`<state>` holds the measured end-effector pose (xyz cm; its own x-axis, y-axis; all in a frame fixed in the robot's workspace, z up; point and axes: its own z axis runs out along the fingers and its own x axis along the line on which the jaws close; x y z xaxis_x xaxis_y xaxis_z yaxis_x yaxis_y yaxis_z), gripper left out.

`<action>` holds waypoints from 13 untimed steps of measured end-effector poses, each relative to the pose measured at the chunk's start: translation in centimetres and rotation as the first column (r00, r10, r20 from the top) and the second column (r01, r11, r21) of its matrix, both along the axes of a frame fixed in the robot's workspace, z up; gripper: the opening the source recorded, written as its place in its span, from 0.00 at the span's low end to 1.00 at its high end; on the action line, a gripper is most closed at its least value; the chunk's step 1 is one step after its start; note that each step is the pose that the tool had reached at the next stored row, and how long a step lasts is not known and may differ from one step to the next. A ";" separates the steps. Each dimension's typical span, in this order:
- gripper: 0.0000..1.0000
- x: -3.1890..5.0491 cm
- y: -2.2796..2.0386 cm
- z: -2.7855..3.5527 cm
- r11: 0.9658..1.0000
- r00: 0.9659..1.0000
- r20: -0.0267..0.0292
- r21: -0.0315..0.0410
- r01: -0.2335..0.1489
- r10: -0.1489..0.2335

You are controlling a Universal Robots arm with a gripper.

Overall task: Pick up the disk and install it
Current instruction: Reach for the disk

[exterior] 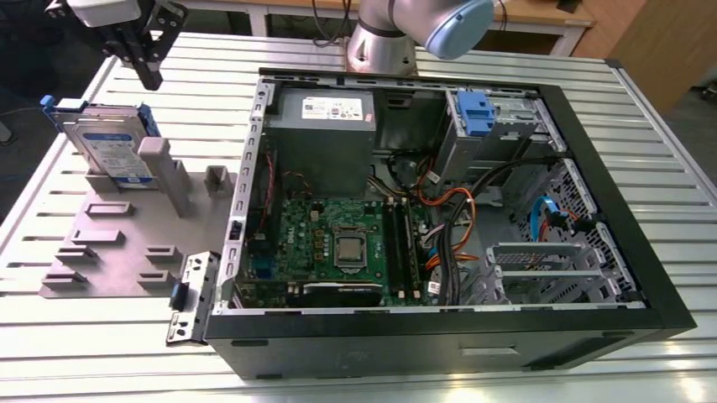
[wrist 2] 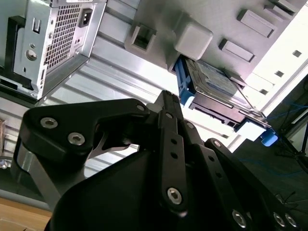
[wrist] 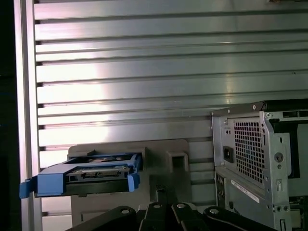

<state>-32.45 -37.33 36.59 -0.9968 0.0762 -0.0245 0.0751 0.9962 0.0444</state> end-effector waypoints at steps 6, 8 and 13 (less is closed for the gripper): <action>0.11 -0.95 0.08 -0.21 1.000 1.000 0.000 0.000 0.000 0.000; 0.11 -1.27 0.09 -0.27 1.000 1.000 0.000 0.000 0.000 0.000; 0.11 -2.06 0.11 -0.42 1.000 1.000 0.000 0.000 0.000 0.000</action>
<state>-34.51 -37.22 36.16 -0.9968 0.0762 -0.0245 0.0751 0.9962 0.0444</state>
